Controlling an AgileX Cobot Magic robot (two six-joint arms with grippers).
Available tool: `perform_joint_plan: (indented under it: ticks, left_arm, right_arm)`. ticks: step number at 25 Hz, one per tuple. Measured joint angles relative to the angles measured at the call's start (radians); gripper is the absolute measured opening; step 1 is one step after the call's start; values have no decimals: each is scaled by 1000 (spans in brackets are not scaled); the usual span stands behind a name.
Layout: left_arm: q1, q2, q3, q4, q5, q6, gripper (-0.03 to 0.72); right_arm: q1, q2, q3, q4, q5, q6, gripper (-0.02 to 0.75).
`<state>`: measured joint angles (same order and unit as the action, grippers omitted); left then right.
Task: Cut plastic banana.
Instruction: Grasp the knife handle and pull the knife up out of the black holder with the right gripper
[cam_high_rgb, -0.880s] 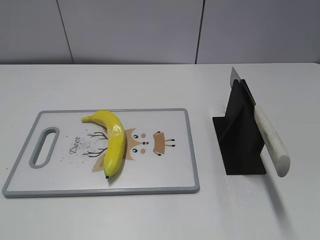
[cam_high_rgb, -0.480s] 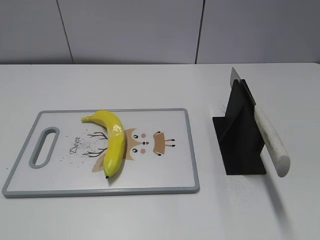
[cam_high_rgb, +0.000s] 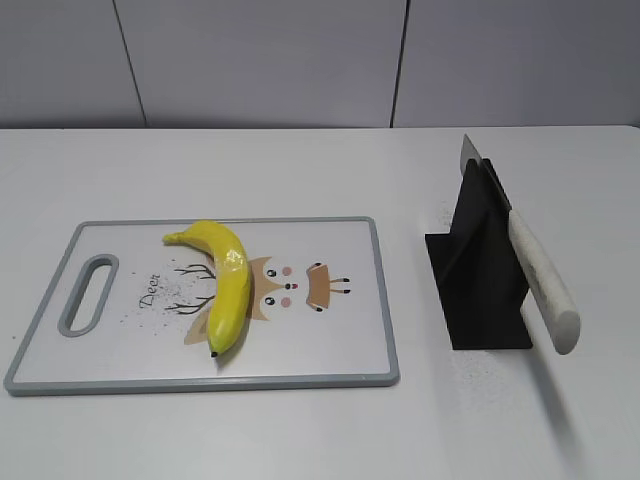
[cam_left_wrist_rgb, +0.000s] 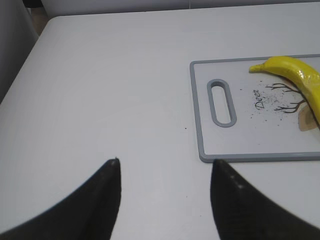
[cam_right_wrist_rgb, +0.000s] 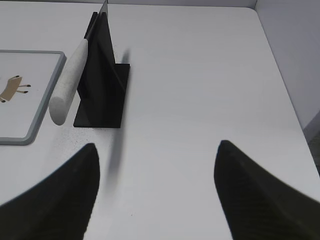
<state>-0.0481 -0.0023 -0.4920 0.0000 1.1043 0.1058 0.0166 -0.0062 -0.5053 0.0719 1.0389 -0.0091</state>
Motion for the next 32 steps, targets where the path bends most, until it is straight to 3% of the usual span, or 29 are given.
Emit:
perform_joint_plan:
  ticks: [11,23,26,32]
  left_arm:
    - [0,0,0,0,-1,0,539]
    - [0,0,0,0,-1,0,531]
    - [0,0,0,0,-1,0,530]
    - [0,0,0,0,-1,0,530]
  right_arm:
    - [0,13,-4,-10,-1,0,540]
    - [3,619,-313,51,18,-1,540]
    - [67,722,-377,43,22,22,540]
    - [352,891,-451,-98,97,208,540]
